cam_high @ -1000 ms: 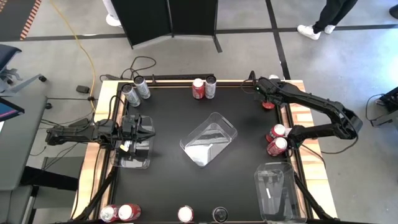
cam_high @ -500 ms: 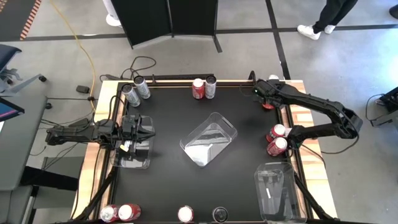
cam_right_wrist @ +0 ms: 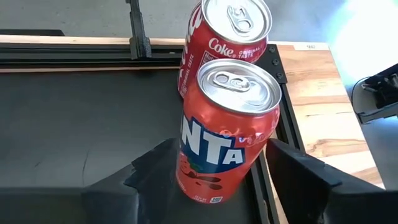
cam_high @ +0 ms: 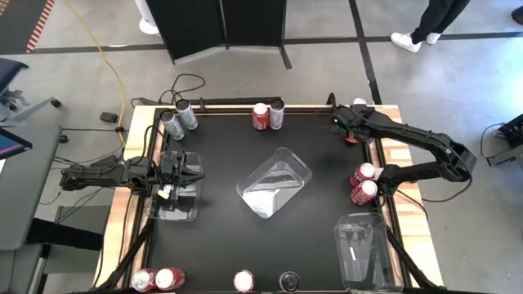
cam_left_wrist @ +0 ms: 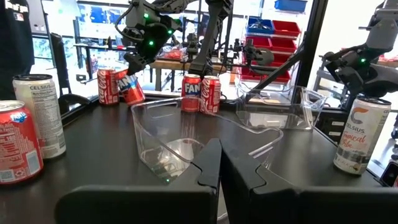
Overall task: Sort soda cans
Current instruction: Adjust the orange soda can
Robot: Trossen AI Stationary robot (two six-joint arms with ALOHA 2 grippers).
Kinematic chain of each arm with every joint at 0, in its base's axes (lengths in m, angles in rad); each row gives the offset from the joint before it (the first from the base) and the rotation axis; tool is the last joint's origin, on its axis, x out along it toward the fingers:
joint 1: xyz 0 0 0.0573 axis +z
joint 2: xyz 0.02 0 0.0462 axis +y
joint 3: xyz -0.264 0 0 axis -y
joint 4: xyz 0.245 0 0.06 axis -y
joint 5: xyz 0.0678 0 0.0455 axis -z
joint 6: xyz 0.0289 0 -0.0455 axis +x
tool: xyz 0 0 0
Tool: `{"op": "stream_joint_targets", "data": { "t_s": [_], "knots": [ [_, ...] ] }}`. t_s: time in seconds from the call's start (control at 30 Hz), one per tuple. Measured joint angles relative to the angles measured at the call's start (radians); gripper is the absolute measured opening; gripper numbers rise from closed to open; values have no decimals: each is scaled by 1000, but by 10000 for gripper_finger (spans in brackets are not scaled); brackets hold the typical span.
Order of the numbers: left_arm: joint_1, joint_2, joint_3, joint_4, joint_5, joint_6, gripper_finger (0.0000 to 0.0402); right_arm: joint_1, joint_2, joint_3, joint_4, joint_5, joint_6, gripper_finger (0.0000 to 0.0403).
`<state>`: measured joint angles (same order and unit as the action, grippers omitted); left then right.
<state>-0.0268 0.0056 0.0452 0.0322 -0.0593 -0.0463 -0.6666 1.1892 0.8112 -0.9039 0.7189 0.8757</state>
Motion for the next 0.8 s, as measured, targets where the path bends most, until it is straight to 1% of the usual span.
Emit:
{"op": "stream_joint_targets", "data": {
  "t_s": [0.17,0.47,0.8],
  "knots": [
    [0,0,0,0,0,0,2,2,0,0,0,3,0,207],
    [0,0,0,-8,0,0,2,41,0,0,0,40,17,111],
    [0,0,0,-18,0,0,2,72,-1,0,0,83,18,30]
  ]
}}
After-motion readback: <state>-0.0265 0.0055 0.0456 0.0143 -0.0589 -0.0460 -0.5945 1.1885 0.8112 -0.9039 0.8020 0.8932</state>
